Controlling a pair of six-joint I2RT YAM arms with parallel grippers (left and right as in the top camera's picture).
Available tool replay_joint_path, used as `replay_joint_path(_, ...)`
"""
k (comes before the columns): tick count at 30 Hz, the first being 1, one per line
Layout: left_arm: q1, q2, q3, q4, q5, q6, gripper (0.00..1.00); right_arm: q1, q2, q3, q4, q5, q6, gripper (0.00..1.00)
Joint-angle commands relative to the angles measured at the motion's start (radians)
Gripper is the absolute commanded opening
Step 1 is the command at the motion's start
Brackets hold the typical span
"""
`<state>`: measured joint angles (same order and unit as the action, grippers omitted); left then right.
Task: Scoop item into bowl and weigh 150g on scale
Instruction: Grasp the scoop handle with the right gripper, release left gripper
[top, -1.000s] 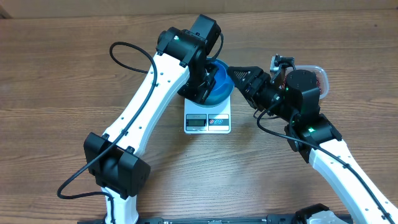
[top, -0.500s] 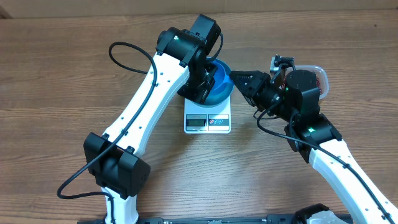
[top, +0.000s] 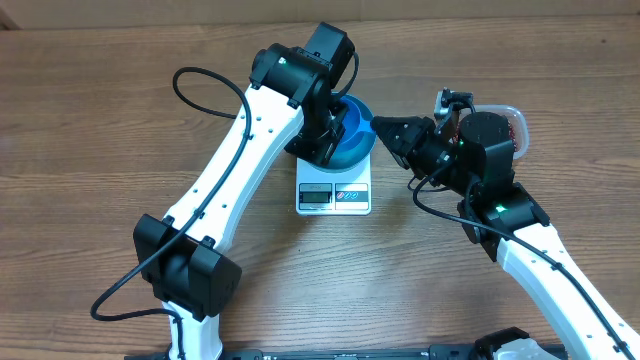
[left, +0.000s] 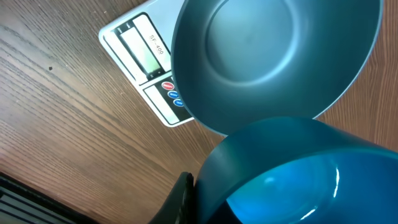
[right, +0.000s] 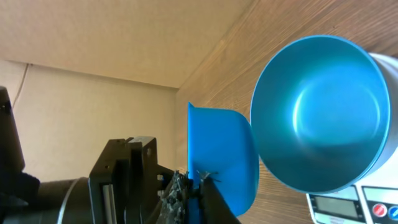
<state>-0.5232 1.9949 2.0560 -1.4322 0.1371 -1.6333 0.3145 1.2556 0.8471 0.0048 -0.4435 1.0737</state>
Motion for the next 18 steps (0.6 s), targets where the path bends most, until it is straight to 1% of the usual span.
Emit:
replay_joint_path(1, -0.002, -0.034, 0.023, 0.0, -0.037, -0.032, 0.04, 0.002, 0.0, 0.024, 0.005, -0.006, -0.008, 0.04)
replay_joint_path(14, -0.002, -0.034, 0.023, 0.0, -0.037, -0.031, 0.05, 0.002, 0.0, 0.024, -0.003, -0.005, -0.008, 0.04)
replay_joint_path(16, -0.002, -0.034, 0.023, 0.0, -0.037, -0.031, 0.09, 0.002, 0.0, 0.024, -0.003, -0.005, -0.008, 0.04)
replay_joint_path(18, -0.001, -0.034, 0.023, 0.0, -0.037, -0.031, 0.17, 0.002, 0.0, 0.024, -0.003, -0.005, -0.008, 0.04)
